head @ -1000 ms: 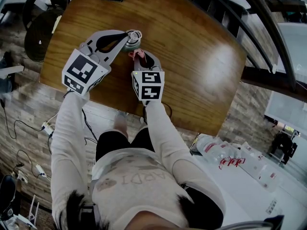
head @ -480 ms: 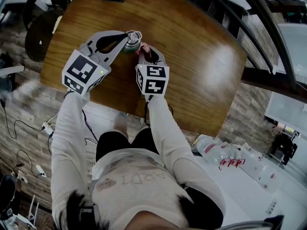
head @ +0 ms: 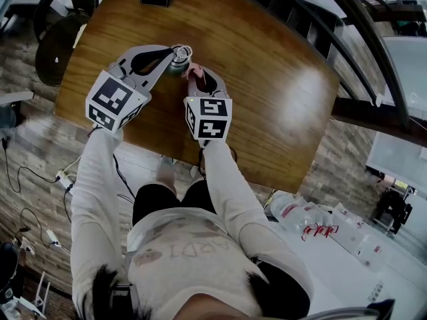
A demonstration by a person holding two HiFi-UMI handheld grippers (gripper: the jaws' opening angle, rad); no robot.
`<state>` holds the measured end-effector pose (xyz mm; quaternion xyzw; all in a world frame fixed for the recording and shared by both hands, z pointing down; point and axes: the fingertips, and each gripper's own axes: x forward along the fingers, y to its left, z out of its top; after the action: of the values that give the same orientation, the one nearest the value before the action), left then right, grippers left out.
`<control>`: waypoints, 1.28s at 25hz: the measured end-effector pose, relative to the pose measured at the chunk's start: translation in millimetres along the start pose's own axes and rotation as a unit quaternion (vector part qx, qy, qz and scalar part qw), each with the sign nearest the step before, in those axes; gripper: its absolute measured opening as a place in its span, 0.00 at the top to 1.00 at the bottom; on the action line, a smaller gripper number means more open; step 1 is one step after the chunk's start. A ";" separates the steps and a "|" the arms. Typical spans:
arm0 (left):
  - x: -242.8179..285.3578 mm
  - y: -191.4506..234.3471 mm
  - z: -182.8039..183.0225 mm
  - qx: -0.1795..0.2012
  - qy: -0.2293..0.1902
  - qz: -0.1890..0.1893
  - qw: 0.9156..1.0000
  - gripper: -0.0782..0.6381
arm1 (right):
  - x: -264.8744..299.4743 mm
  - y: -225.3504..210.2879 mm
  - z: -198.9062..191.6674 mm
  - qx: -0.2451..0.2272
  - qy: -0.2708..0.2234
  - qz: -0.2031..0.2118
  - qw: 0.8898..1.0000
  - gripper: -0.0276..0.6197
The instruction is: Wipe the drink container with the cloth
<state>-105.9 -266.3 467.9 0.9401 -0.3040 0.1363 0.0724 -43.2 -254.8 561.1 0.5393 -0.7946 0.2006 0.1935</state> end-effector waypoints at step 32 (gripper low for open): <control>-106.4 -81.0 31.8 -0.033 -0.033 0.211 0.976 0.88 | -147.9 13.9 67.3 -0.017 -0.112 0.125 0.986 0.90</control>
<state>-134.0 -149.4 401.3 0.8560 -0.5018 0.1068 0.0630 -11.5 -170.3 425.3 0.4514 -0.8758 0.1479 0.0856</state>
